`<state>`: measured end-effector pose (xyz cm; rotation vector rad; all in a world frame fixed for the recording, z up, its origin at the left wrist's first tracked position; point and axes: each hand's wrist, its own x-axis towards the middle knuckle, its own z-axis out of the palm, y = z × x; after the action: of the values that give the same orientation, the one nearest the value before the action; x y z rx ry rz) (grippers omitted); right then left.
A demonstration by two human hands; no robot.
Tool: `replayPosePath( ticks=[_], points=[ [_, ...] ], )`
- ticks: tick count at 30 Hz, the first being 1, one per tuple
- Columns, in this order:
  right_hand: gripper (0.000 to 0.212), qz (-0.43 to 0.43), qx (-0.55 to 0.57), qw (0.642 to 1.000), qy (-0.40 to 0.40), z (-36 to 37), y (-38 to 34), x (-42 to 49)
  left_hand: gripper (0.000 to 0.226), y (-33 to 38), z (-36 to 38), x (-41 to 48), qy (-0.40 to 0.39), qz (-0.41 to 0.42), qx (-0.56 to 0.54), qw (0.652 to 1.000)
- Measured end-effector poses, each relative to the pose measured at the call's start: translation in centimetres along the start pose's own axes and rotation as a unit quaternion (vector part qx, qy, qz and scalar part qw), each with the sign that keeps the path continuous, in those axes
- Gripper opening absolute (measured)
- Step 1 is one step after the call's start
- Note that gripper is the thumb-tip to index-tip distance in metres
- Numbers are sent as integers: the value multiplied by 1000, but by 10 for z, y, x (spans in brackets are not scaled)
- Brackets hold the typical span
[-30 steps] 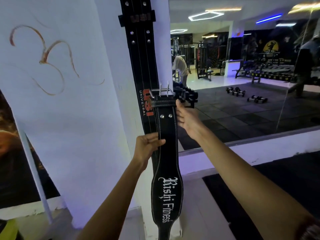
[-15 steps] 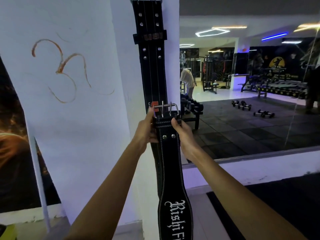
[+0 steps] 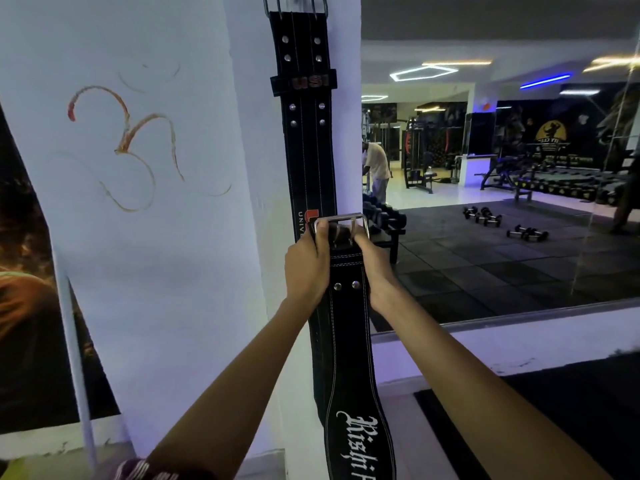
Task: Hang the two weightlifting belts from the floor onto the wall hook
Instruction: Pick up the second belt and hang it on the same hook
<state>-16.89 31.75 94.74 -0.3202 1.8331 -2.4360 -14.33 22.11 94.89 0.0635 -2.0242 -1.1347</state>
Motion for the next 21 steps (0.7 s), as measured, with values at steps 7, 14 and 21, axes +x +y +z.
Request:
replayPosePath(
  ticks=[7,14,21],
  points=[
    [38,-51,-112,989,-84,-12,-16,-1,52,6,8,5,39,30,-24,998],
    [36,-368,-117,922,34,25,-43,14,45,46,-18,38,55,107,-69,990],
    [50,-411,-120,884,189,89,-123,57,41,83,-41,126,153,105,-122,975]
  ],
)
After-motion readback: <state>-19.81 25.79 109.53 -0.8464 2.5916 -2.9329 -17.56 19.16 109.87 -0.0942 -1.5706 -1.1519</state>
